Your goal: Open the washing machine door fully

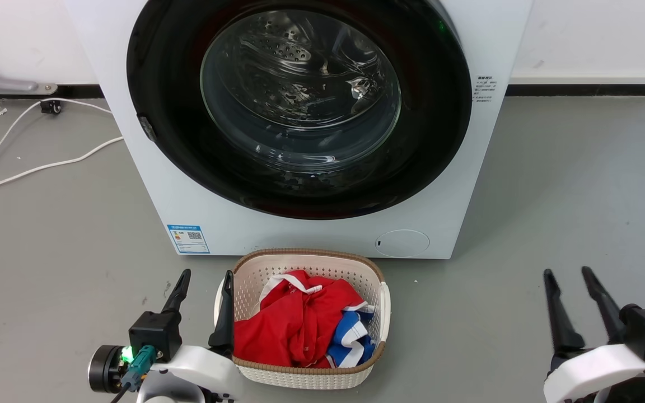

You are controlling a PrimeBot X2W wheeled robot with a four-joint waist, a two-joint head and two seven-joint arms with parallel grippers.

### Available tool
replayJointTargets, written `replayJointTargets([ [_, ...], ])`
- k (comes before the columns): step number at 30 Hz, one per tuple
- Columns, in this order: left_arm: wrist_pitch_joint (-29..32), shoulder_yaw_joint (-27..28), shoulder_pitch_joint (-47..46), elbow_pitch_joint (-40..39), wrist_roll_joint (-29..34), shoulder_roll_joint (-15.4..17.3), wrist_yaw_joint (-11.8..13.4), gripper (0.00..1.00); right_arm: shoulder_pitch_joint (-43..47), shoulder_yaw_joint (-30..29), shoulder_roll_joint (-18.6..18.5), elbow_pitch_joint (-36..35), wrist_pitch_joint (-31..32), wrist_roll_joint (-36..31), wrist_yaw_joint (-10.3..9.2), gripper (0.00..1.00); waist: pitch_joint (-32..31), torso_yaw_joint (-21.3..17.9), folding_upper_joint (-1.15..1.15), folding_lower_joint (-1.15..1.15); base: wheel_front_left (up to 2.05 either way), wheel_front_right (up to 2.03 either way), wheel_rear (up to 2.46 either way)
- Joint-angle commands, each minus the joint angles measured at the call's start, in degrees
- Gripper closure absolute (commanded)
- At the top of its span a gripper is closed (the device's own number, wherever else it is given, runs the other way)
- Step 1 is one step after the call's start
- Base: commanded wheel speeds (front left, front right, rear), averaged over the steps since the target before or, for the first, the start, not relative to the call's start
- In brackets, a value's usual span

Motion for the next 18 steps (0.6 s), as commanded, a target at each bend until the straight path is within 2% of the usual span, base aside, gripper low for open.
replayJointTargets([
  [1, -0.2, 0.1, -0.6, 0.1, 0.2, -0.1, 0.2, 0.0, -0.6, 0.0, 0.2, 0.1, 0.1, 0.3, 0.01, 1.0, 0.0, 0.0, 0.0, 0.0, 0.0, 0.0, 0.0],
  [6, -0.2, 0.3, -0.7, 0.3, 0.4, -0.1, 0.3, 0.0, -0.8, -1.3, 0.2, 0.5, 0.5, 4.0, 0.01, 1.0, -0.1, -0.1, 0.0, 0.0, 0.0, 0.0, 0.0],
  [9, -0.2, 0.4, -0.7, 0.3, 0.4, -0.2, 0.2, 0.0, -1.0, -2.9, 0.2, 1.5, 0.8, 10.2, 0.01, 1.0, -0.1, -0.2, 0.0, 0.0, 0.0, 0.0, 0.0],
  [12, -0.2, 0.6, -0.7, 0.3, 0.2, -0.3, 0.0, 0.0, -1.6, -4.0, 0.2, 2.9, 1.2, 19.3, 0.01, 1.0, -0.2, -0.3, 0.0, 0.0, 0.0, 0.0, 0.0],
  [15, -0.2, 0.6, -0.6, 0.2, 0.2, -0.5, 0.1, 0.0, -2.2, -4.8, 0.2, 5.7, 2.3, 33.7, 0.01, 1.0, -0.2, -0.4, 0.0, 0.0, 0.0, 0.0, 0.0],
  [18, -0.2, 0.7, -0.5, 0.1, 0.3, -0.6, 0.1, 0.0, -3.6, -5.4, 0.2, 9.4, 3.1, 53.3, 0.01, 1.0, -0.2, -0.7, 0.0, 0.0, 0.0, 0.0, 0.0],
])
